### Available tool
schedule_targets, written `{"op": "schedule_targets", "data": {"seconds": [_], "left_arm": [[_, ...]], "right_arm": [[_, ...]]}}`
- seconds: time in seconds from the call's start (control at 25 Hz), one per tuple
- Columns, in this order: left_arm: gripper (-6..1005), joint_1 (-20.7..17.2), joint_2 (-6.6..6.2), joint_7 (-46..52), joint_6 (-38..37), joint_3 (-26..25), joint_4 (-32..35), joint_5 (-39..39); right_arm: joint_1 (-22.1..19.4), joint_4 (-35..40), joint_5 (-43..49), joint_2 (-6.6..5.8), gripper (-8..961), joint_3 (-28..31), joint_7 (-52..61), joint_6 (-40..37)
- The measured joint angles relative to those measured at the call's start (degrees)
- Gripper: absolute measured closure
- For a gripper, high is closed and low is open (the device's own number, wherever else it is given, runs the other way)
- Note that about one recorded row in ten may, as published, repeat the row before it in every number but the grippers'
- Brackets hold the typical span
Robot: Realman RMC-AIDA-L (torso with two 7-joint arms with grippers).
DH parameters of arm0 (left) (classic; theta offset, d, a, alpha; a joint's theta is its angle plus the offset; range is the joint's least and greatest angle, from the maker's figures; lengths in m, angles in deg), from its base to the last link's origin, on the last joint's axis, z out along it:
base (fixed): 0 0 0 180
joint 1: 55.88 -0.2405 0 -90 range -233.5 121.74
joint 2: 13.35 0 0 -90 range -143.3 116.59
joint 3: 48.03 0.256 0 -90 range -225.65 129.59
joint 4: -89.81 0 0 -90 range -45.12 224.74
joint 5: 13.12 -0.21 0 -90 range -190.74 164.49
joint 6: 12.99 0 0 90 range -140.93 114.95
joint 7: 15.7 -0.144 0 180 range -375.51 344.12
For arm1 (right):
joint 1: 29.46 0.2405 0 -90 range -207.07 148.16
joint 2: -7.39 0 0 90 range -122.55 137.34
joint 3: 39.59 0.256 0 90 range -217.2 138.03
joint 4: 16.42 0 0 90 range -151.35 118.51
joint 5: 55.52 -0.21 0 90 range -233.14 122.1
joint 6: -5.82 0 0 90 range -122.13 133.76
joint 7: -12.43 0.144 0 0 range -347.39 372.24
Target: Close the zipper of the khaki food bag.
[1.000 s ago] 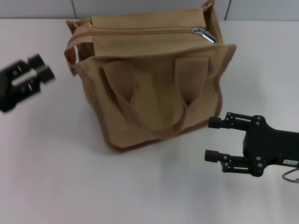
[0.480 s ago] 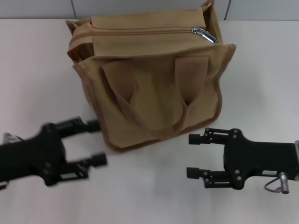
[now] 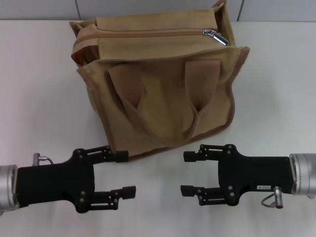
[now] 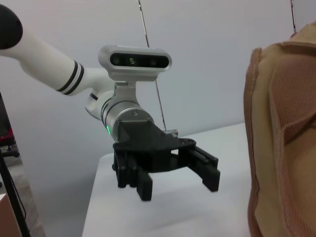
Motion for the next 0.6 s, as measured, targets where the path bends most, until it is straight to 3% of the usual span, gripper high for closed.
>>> {"op": "schedule_targets", "data": {"seconds": [0.6], "left_arm": [[216,0.72,-0.15,-0.05,1.36,-0.17,-0.7,-2.5]], "right_arm": [[1.04,-0.93,0.0,0.07,218,-0.22,-0.38,1.15]]}}
